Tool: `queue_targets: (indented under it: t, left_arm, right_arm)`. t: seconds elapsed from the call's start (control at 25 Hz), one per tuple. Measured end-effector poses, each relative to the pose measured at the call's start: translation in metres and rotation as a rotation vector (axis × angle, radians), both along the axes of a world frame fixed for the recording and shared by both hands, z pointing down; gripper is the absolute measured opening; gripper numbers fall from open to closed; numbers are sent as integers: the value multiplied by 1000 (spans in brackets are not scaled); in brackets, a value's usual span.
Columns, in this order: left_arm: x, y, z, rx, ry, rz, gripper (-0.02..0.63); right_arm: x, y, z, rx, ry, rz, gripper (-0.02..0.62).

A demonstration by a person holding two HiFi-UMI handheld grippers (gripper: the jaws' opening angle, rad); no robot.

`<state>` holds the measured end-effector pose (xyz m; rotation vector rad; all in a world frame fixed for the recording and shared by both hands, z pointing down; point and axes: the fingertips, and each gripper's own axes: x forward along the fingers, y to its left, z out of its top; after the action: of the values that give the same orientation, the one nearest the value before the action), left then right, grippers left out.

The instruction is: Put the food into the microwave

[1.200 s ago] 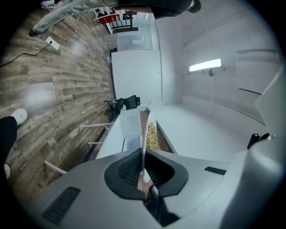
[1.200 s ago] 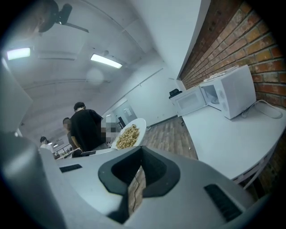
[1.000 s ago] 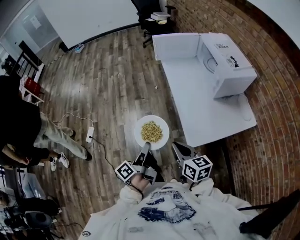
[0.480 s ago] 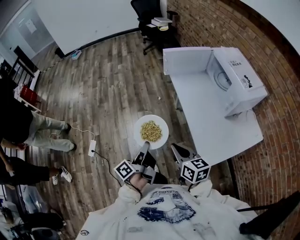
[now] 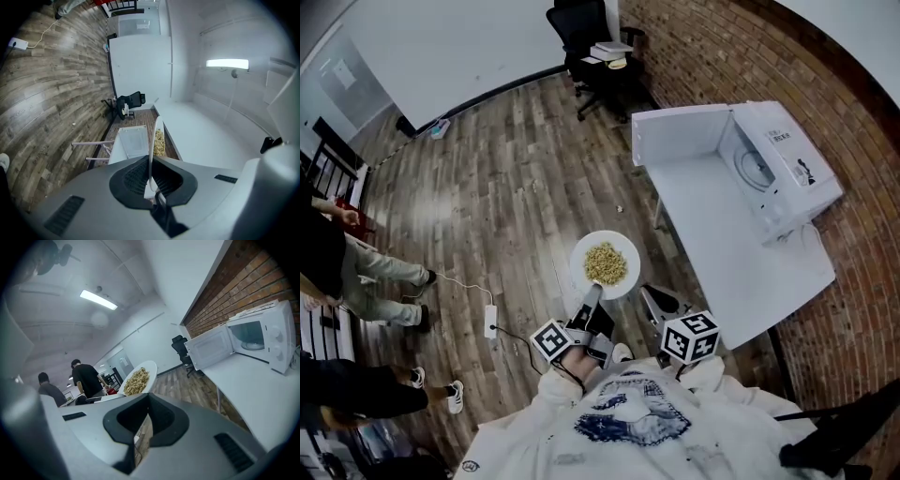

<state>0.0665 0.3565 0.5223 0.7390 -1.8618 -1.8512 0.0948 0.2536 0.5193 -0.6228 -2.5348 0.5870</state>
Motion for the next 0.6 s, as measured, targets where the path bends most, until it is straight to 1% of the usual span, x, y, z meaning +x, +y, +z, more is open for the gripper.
queue_targets:
  t: [0.28,0.48,0.6]
  left_arm:
    - [-24,2,10,22,22,28,17]
    - [-37,-14,20,18,53,68,17]
    - [-53,-23,28,4,62,84,17]
  right_arm:
    - [-19,-4,3,24,16,53,14]
    - [-30,-17,13,21,52,85,14]
    - [-45,-26,18,19,59,99,14]
